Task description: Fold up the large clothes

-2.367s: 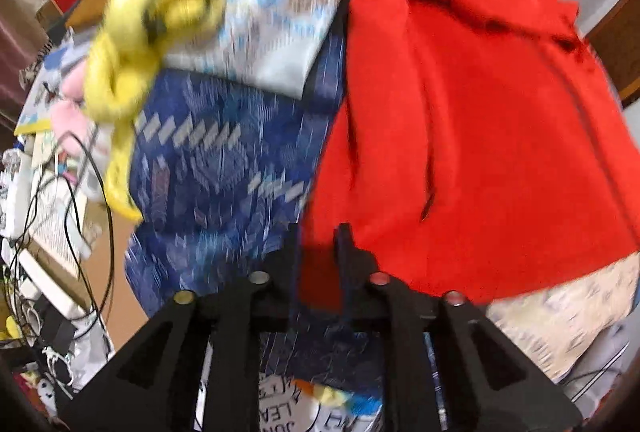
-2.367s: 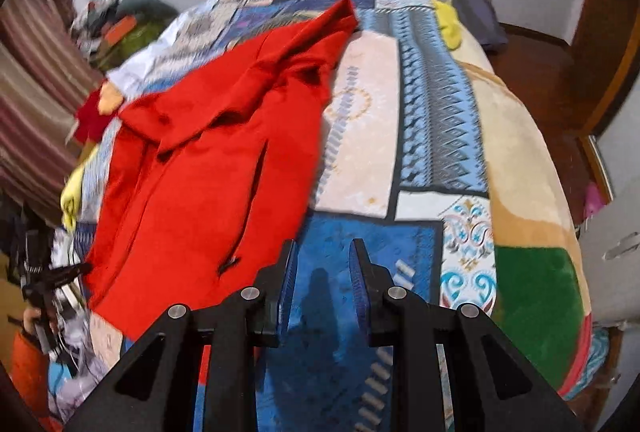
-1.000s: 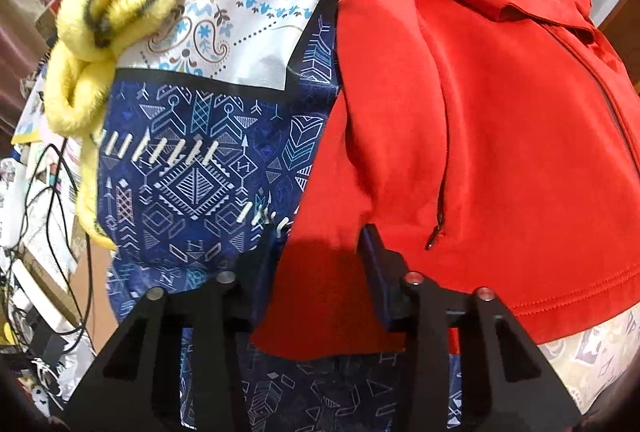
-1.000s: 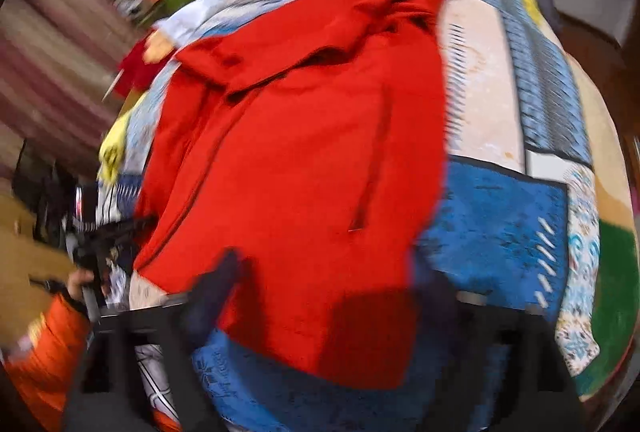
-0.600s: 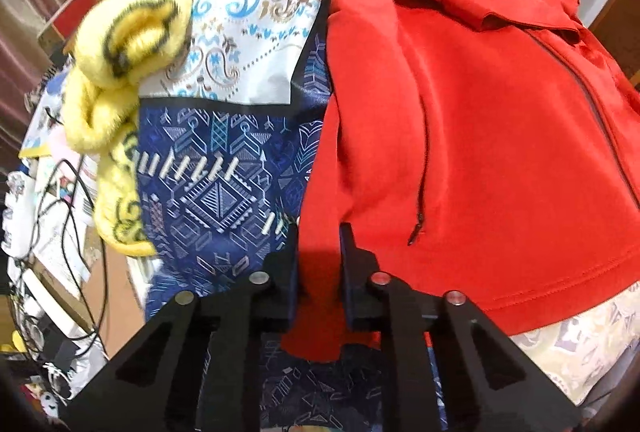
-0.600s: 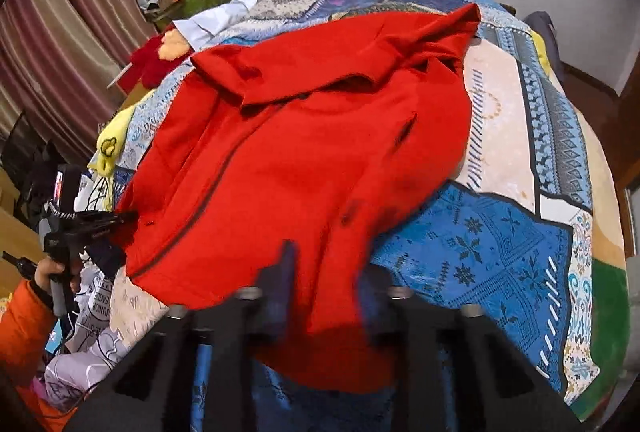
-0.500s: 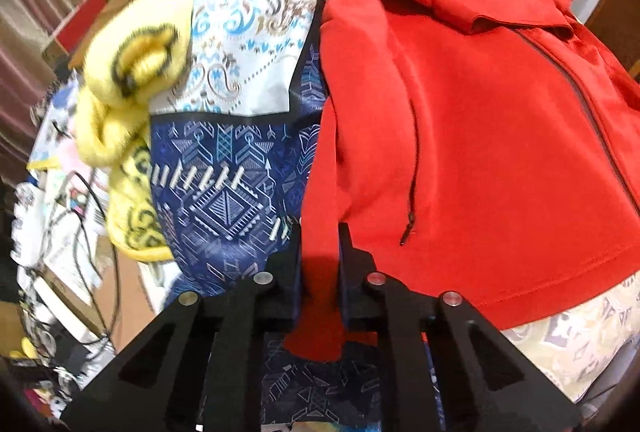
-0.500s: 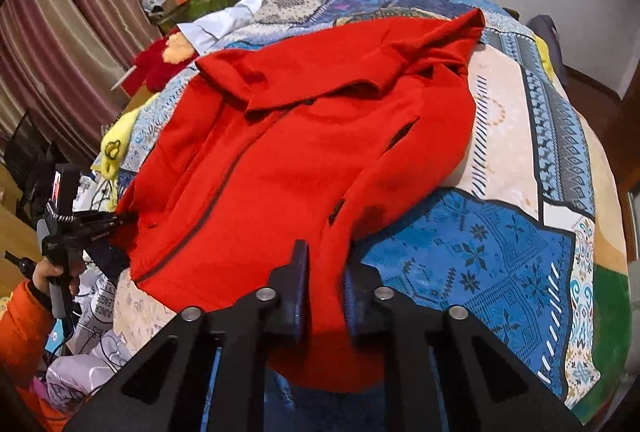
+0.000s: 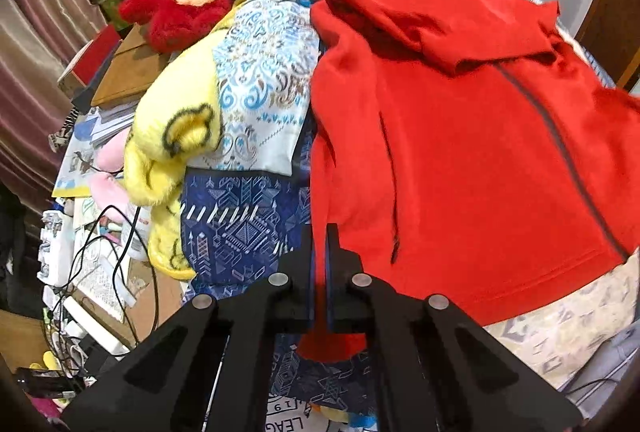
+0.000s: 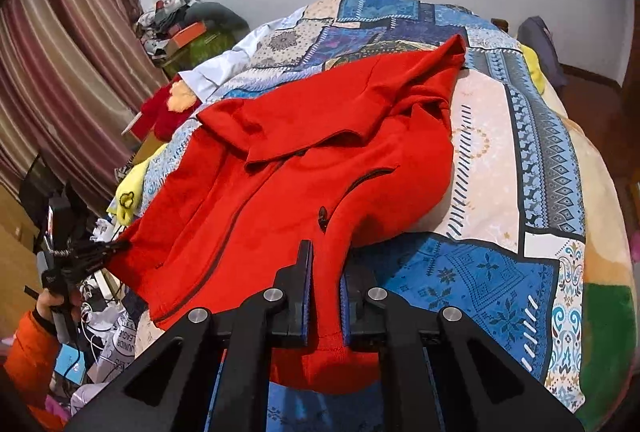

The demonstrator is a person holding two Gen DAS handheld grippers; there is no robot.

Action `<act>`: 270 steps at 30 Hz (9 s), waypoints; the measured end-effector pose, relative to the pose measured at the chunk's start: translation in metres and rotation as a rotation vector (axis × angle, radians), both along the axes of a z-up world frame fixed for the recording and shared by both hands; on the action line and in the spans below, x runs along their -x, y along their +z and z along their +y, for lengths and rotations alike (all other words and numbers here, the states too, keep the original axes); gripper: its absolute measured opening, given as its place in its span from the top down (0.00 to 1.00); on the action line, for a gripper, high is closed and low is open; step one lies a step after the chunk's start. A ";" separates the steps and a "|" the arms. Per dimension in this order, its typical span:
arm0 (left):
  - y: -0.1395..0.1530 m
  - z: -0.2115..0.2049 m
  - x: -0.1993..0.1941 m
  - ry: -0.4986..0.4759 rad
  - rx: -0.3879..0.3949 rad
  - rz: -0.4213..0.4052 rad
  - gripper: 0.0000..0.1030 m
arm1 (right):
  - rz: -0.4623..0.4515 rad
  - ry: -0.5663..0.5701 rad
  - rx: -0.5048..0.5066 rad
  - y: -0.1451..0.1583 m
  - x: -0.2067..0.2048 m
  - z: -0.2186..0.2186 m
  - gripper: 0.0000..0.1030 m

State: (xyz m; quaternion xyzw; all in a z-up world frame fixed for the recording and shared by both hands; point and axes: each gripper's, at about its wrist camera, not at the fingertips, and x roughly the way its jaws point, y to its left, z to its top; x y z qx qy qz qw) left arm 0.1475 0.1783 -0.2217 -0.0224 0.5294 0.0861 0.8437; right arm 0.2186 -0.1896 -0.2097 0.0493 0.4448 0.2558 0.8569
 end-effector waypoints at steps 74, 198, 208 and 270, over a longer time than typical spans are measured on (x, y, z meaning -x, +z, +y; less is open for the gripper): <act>0.014 -0.094 -0.247 -0.230 0.156 -0.113 0.92 | 0.115 -0.167 0.166 -0.011 -0.249 -0.043 0.92; -0.100 0.044 -0.215 0.319 0.847 -0.241 0.23 | -0.030 0.187 0.446 -0.094 -0.232 0.137 0.00; -0.113 0.052 -0.249 0.498 0.920 -0.295 0.61 | -0.023 0.194 0.441 -0.091 -0.228 0.141 0.00; 0.034 -0.293 -0.207 -0.706 0.053 -0.160 0.42 | -0.032 -0.241 0.125 0.027 -0.186 -0.080 0.01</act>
